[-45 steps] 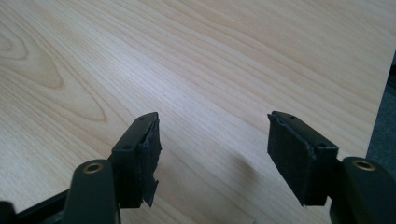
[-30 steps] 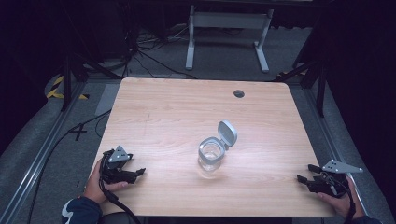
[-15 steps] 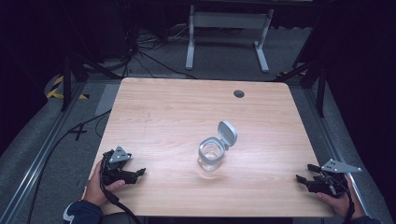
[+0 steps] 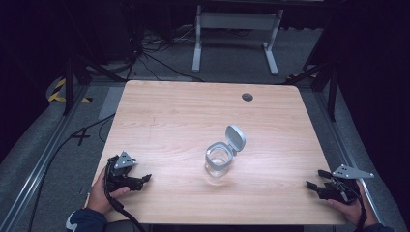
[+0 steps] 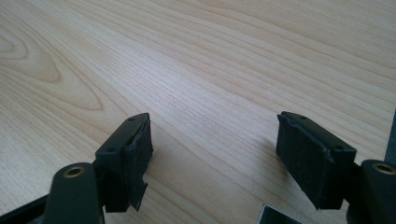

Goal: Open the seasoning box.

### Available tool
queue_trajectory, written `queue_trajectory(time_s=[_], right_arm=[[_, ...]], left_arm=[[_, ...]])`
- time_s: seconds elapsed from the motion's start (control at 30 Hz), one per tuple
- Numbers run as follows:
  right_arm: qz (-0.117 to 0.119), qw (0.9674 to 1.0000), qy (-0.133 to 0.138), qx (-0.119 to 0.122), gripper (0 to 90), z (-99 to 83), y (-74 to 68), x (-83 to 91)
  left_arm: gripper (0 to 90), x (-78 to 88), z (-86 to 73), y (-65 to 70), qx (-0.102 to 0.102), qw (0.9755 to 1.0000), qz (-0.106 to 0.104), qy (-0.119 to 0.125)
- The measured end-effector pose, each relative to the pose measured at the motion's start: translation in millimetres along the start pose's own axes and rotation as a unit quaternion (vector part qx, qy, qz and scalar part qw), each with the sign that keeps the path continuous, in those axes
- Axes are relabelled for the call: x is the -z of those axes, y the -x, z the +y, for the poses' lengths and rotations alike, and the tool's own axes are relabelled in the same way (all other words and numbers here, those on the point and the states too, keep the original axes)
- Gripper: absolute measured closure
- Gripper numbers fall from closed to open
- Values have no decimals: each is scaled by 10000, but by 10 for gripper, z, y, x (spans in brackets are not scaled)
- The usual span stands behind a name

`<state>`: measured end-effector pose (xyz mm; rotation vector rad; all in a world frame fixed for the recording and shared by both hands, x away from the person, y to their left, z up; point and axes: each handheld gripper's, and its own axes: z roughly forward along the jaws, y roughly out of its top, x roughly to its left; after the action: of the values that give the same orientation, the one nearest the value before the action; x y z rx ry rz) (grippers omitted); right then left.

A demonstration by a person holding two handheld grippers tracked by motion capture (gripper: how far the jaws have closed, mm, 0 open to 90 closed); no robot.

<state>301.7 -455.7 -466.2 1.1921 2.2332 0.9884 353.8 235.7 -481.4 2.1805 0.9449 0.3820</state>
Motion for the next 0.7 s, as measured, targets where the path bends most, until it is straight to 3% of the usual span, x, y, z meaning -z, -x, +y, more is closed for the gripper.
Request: queue_trajectory(time_s=[0.17, 0.5, 0.7], right_arm=[[18, 10000, 1, 18, 268, 2, 0, -3], [27, 10000, 3, 24, 268, 4, -4, -5], [23, 10000, 13, 15, 268, 10, -9, -13]], left_arm=[[149, -2, -3, 13, 119, 9999, -14, -6], [147, 1, 6, -3, 18, 10000, 33, -39], [133, -12, 15, 19, 161, 9998, 37, -64]])
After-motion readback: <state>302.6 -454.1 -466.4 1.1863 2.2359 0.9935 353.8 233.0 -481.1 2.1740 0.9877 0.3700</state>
